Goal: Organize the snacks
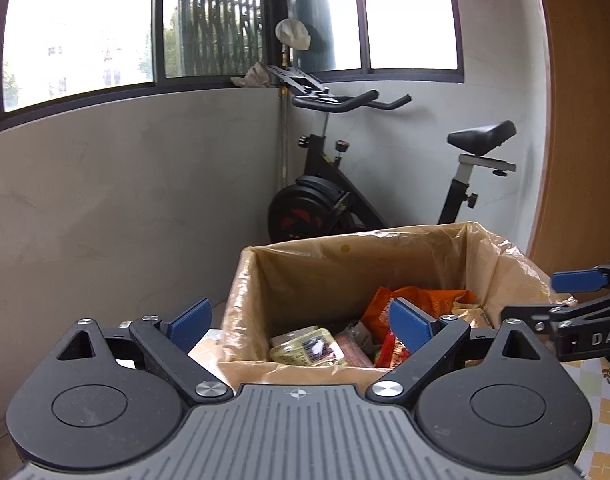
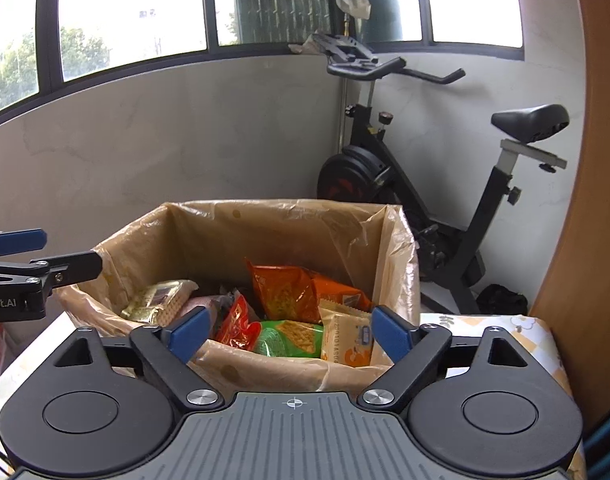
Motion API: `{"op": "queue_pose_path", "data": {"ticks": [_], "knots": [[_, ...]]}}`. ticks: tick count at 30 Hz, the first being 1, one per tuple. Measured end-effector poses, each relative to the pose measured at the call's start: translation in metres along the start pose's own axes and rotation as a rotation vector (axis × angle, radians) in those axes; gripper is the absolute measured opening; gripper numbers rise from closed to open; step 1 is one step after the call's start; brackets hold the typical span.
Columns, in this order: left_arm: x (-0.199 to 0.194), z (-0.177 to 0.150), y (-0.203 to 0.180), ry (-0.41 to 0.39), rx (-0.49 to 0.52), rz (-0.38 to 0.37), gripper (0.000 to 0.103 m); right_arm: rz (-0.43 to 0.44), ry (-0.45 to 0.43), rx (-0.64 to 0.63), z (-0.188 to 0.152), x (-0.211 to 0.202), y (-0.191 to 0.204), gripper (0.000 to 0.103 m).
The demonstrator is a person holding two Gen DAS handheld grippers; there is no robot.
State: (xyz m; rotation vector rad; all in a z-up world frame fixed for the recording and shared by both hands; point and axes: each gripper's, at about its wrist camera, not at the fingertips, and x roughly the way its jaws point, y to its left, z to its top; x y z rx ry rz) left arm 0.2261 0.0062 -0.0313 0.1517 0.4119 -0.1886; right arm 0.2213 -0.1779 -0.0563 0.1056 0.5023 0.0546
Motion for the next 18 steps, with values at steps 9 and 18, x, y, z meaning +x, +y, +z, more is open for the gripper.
{"op": "queue_pose_path", "data": {"ticks": [9, 18], "knots": [[-0.064, 0.013, 0.002, -0.098, 0.041, 0.07, 0.097, -0.052, -0.1, -0.008, 0.006, -0.071, 0.013, 0.103], [-0.124, 0.018, 0.009, -0.144, -0.026, -0.002, 0.097, -0.121, -0.197, -0.048, 0.006, -0.146, 0.037, 0.103]]}}
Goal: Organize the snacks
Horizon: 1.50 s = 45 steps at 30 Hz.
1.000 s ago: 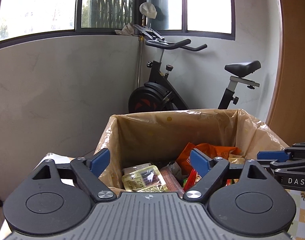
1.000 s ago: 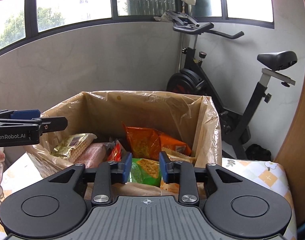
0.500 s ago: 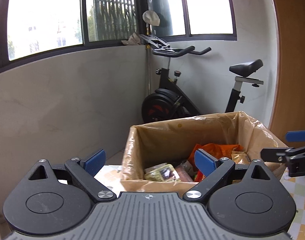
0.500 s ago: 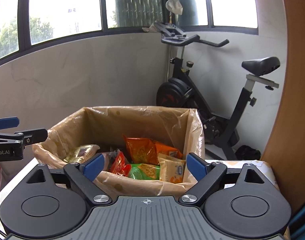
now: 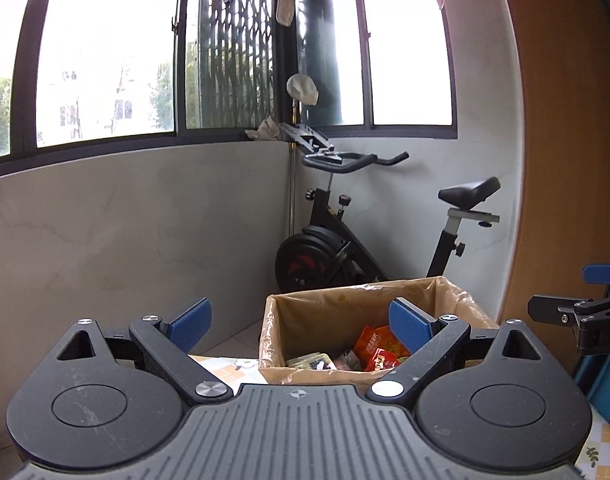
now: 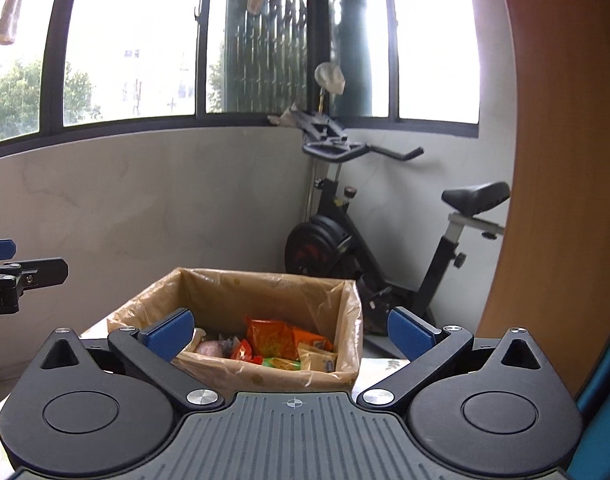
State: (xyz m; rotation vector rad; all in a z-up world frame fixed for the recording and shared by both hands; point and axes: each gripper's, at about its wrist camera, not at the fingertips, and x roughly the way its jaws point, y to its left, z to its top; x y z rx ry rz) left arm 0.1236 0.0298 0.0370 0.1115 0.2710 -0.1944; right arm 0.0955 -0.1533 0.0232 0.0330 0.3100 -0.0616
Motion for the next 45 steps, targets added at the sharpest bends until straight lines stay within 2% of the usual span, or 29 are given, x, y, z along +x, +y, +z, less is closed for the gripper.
{"op": "queue_pose_path", "data": {"ticks": [3, 8, 12, 28, 45], "knots": [[-0.014, 0.0, -0.003, -0.01, 0.006, 0.001, 0.097, -0.015, -0.025, 0.011, 0.003, -0.019, 0.002, 0.103], [-0.026, -0.003, -0.006, -0.016, 0.025, 0.007, 0.097, 0.014, -0.046, 0.084, 0.003, -0.04, -0.001, 0.103], [-0.029, -0.005, 0.0, -0.008, 0.017, 0.005, 0.097, -0.002, -0.05, 0.076, 0.001, -0.048, 0.0, 0.103], [-0.038, -0.01, 0.001, -0.009, 0.007, 0.021, 0.097, -0.034, -0.05, 0.077, -0.004, -0.054, 0.001, 0.103], [-0.035, -0.01, -0.002, 0.01, -0.014, 0.024, 0.097, -0.01, -0.024, 0.081, -0.006, -0.049, 0.002, 0.103]]}}
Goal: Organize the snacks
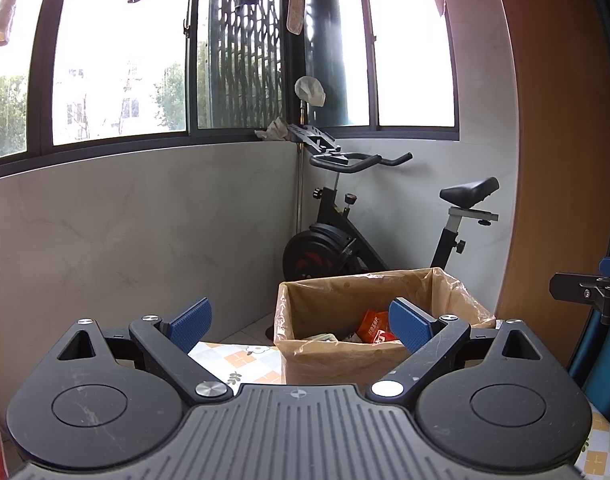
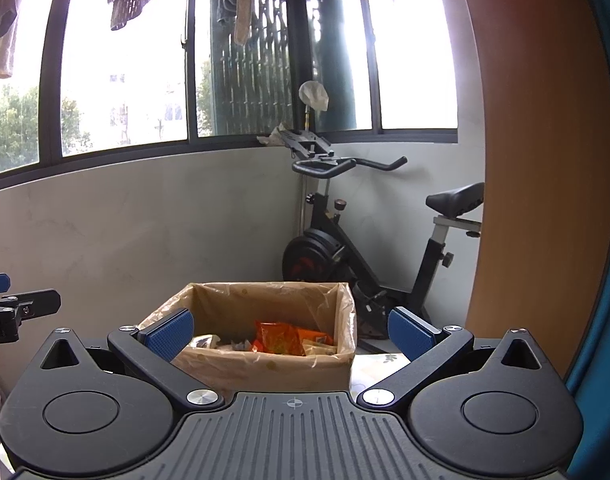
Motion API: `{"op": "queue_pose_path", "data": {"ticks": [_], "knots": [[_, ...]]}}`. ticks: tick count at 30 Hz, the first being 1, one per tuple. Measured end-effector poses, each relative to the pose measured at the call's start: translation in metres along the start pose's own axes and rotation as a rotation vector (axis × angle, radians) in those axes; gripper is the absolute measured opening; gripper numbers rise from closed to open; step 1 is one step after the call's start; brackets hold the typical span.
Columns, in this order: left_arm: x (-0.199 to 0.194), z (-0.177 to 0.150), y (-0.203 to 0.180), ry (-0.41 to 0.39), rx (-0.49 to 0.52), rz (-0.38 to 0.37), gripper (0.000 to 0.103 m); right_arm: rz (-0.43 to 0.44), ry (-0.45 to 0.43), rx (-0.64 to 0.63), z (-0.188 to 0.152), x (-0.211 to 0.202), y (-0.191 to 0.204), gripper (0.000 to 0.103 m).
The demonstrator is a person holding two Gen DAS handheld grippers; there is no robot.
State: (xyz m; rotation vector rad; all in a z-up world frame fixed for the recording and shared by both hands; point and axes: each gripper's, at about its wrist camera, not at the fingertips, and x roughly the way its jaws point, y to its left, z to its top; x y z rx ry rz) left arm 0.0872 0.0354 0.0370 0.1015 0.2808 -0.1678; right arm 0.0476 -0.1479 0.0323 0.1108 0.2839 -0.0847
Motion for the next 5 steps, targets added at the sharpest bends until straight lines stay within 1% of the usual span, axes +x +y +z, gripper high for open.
{"op": "queue_pose_path", "data": {"ticks": [5], "knots": [[0.0037, -0.0009, 0.0007, 0.007, -0.005, 0.005, 0.097, -0.005, 0.003, 0.002, 0.0008, 0.003, -0.0006, 0.103]]}}
